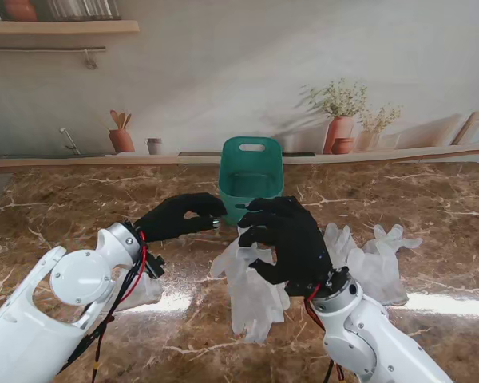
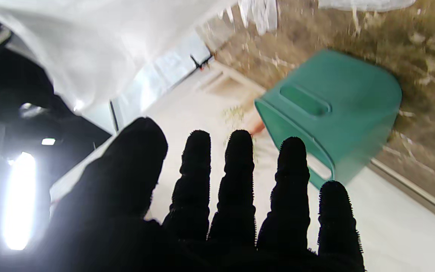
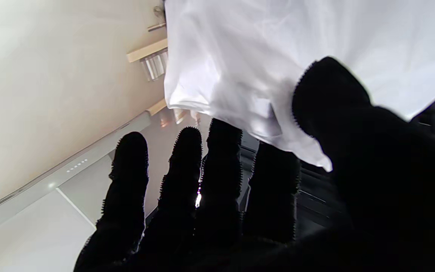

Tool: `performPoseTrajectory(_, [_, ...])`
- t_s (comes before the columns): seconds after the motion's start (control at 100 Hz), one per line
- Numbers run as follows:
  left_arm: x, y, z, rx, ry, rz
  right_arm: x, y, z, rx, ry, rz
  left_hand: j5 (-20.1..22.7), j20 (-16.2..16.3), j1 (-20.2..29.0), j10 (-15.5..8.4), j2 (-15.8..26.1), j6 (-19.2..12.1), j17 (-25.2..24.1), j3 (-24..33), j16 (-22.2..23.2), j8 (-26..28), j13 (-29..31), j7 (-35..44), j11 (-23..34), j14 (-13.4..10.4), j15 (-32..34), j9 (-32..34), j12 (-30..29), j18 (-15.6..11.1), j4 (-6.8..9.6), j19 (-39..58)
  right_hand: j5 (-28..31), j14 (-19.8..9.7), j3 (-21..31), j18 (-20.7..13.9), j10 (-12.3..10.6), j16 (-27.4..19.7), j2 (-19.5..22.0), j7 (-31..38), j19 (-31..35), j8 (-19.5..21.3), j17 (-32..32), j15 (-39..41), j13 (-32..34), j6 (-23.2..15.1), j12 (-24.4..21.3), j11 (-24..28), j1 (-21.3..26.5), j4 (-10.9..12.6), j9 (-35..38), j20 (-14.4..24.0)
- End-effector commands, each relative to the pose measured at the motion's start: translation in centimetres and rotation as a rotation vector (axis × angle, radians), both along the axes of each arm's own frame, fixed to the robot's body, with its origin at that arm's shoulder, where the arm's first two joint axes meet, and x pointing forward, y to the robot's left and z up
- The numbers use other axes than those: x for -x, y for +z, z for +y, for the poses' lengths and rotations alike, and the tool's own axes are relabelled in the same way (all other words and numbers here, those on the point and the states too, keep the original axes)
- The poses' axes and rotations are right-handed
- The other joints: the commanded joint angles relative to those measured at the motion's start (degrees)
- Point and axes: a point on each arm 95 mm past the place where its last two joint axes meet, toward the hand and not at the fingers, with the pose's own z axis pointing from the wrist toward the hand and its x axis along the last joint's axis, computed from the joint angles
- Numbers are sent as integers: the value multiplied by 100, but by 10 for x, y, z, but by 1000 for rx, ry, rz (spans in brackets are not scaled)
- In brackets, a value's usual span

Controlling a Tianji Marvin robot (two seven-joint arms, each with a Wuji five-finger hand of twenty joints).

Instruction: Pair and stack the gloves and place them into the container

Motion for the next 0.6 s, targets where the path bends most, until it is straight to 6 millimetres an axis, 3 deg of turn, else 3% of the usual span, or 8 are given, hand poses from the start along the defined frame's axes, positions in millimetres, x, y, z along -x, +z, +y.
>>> performPoseTrajectory(0.0, [10, -4, -3, 20, 12, -3, 0, -8, 0, -1, -37, 39, 142, 118, 87, -20, -139, -238, -35, -302, 161, 317, 24, 213, 80, -127, 149, 13, 19, 82, -138, 388, 34, 84, 203, 54, -34, 175, -109, 155, 110, -59, 54, 0, 230, 148, 143, 92, 43, -55, 116, 176])
performPoseTrajectory(0.1, [19, -3, -3, 27, 25, -50, -1, -12, -1, 4, -93, 78, 814, 109, 14, -35, -375, -330, 79, -622, 207, 301, 274, 350, 92, -79, 239, 348, 31, 257, -157, 608, 15, 247, 228, 152, 80, 241, -136, 234, 232, -80, 140, 39, 416, 332, 247, 150, 95, 8, 260, 223])
performPoseTrajectory(0.2, [28, -3, -7, -1, -7, -60, -2, -14, 2, 7, -168, 105, 1203, -37, -507, -31, -220, -38, 3, -1081, 87, -326, 142, -280, -197, -116, 39, 283, -155, 268, 52, 574, 8, 553, 217, 366, 329, 315, -227, 395, 451, -171, 368, 29, 867, 683, 372, 181, 203, 94, 556, 260])
performPoseTrajectory(0.21, [29, -3, -7, -5, -10, -60, -2, -14, 3, 8, -178, 109, 1220, -47, -347, -28, -142, -16, -2, -1493, 66, -551, 124, -302, -206, -124, 22, 252, -215, 268, 106, 569, 10, 577, 219, 379, 351, 318, -237, 404, 462, -175, 384, 31, 900, 693, 377, 184, 209, 100, 577, 259])
performPoseTrajectory(0.28, [33, -5, -10, -35, -32, -65, -1, -15, 6, -1, -225, 132, 1199, -120, -197, -12, -5, 163, -111, -2312, -58, -1138, -129, -945, -503, -190, -205, -42, -437, 224, 190, 354, -14, 711, 238, 479, 468, 390, -304, 493, 610, -240, 490, 52, 1163, 801, 619, 231, 252, 174, 756, 222])
performPoseTrajectory(0.48, [37, -16, -19, -54, -75, -93, 0, -17, 13, -32, -323, 209, 717, -224, -638, 9, -336, 525, -214, -2374, -463, -2037, -915, -2156, -959, -425, -820, -944, -902, -30, 211, -715, -109, 876, 131, 603, 551, 602, -210, 491, 979, -224, 655, 396, 1510, 799, 1089, 463, 317, 262, 1084, 177])
performPoseTrajectory(0.51, [37, -16, -20, -63, -81, -103, -1, -17, 13, -32, -331, 213, 703, 97, -715, 1, -419, 535, -194, -2311, -512, -2116, -949, -2221, -948, -445, -859, -984, -958, -57, 222, -968, -105, 881, 112, 613, 567, 631, -207, 496, 1023, -225, 662, 453, 1528, 845, 1135, 499, 331, 267, 1103, 162])
performPoseTrajectory(0.59, [39, -18, -23, -76, -97, -112, -1, -17, 15, -24, -370, 225, 640, 107, -827, 52, -460, 603, -233, -2342, -578, -2136, -1055, -2256, -995, -493, -963, -1035, -1002, -129, 234, -1237, -92, 878, -2, 586, 606, 719, -198, 515, 1142, -244, 641, 622, 1529, 879, 1212, 592, 305, 262, 1109, 124])
